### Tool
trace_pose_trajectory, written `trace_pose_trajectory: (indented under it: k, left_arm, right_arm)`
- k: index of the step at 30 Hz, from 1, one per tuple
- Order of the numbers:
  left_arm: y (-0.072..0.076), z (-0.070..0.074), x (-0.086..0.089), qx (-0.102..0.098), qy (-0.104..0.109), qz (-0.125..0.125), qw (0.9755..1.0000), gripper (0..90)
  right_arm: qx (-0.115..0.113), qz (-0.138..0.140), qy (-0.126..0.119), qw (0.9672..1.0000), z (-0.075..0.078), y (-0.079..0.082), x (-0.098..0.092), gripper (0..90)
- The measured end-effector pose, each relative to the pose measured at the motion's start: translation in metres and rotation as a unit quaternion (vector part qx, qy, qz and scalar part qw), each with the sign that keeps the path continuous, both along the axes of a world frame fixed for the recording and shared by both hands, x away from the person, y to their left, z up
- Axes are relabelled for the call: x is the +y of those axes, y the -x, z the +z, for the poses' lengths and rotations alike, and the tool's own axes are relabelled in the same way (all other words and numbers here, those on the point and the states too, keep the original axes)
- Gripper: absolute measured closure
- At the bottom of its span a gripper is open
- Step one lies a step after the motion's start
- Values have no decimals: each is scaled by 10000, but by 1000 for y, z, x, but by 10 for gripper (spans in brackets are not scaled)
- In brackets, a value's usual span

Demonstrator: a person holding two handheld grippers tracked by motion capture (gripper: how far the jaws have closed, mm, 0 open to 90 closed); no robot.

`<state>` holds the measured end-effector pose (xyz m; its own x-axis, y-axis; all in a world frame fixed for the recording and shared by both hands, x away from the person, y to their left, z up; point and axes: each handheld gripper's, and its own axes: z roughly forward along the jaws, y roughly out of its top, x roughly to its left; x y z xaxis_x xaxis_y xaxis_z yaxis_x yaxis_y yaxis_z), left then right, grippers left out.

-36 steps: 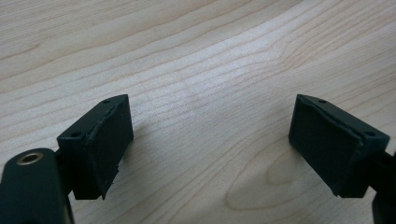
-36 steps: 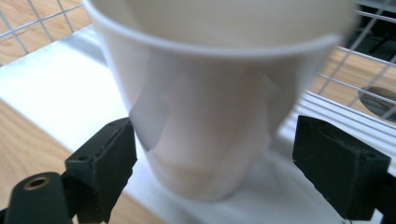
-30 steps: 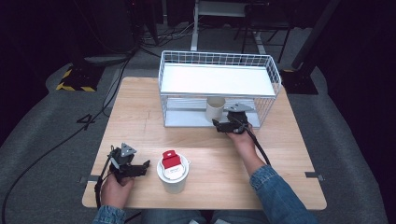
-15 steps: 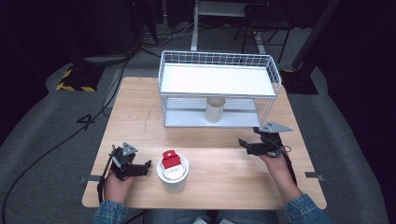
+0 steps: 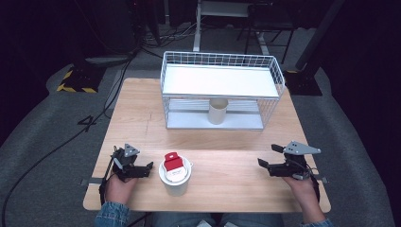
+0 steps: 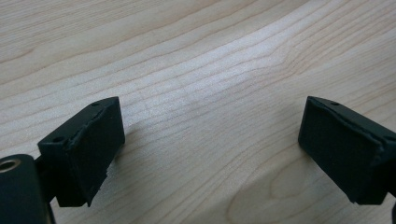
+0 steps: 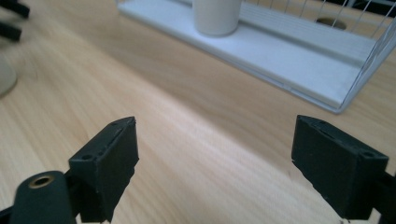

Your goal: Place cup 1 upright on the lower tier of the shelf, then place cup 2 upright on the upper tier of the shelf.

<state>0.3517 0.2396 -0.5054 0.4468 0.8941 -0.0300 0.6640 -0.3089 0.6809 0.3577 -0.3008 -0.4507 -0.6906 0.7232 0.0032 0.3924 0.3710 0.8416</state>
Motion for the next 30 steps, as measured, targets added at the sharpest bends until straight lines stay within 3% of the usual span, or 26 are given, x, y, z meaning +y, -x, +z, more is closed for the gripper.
trace_pose_trajectory:
  k: [5, 8, 17, 21, 26, 30]
  left_arm:
    - [0, 0, 0, 4, -7, -41, 10000, 77]
    - [1, 0, 0, -5, 2, -41, 10000, 77]
    - [0, 0, 0, 5, -7, -82, 10000, 77]
    - [0, 0, -1, 7, -6, -81, 10000, 77]
    - [1, 1, -2, -11, -30, -132, 9999, 80]
    - [3, 3, -4, -50, -76, -213, 9997, 79]
  right_arm:
    - [137, -290, -23, 9995, -14, 5, -16, 155]
    - [255, -496, 198, 9982, -24, 6, -25, 154]
    - [558, -805, 243, 9949, -47, 3, -45, 154]
    - [715, -850, 399, 9930, -53, 0, -47, 155]
    - [651, -851, 580, 9925, -54, 0, -45, 155]
    - [652, -880, 588, 9922, -54, -1, -45, 148]
